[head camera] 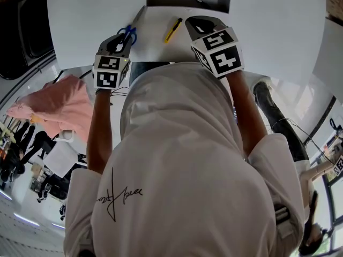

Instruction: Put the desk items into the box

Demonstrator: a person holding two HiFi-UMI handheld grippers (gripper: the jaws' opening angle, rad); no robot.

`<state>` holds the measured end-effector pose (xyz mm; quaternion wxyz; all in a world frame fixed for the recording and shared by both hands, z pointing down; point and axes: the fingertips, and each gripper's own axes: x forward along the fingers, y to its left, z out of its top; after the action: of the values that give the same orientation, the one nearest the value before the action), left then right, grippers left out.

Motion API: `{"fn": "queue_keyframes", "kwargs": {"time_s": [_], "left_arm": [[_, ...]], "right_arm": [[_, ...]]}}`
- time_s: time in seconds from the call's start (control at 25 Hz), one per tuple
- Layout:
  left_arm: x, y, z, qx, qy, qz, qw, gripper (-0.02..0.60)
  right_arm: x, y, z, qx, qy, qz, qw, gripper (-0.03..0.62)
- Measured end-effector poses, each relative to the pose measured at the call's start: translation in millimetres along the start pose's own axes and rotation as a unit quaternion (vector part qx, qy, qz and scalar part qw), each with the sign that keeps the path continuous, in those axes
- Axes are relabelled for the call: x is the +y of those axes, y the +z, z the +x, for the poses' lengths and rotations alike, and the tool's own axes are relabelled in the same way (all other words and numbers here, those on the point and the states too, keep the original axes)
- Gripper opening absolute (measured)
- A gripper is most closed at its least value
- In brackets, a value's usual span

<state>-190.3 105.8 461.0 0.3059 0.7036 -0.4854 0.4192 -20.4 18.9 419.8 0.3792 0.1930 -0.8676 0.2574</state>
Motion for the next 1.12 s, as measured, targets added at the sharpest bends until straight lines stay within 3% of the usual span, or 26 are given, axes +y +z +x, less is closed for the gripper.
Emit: {"fn": "queue_keyframes", "kwargs": {"time_s": [0.68, 1.12], "left_arm": [[11.6, -3.7, -21.2, -0.019, 0.031, -0.033, 0.9988, 0.086], [12.4, 6.4, -31.9, -0.035, 0.039, -0.034, 0.9981, 0.086]], "right_arm": [[1.7, 0.3, 1.6, -0.003, 0.002, -0.004, 1.000, 0.028], [4.9, -0.6, 2.6, -0.003, 0.003, -0.006, 1.000, 0.028]]}}
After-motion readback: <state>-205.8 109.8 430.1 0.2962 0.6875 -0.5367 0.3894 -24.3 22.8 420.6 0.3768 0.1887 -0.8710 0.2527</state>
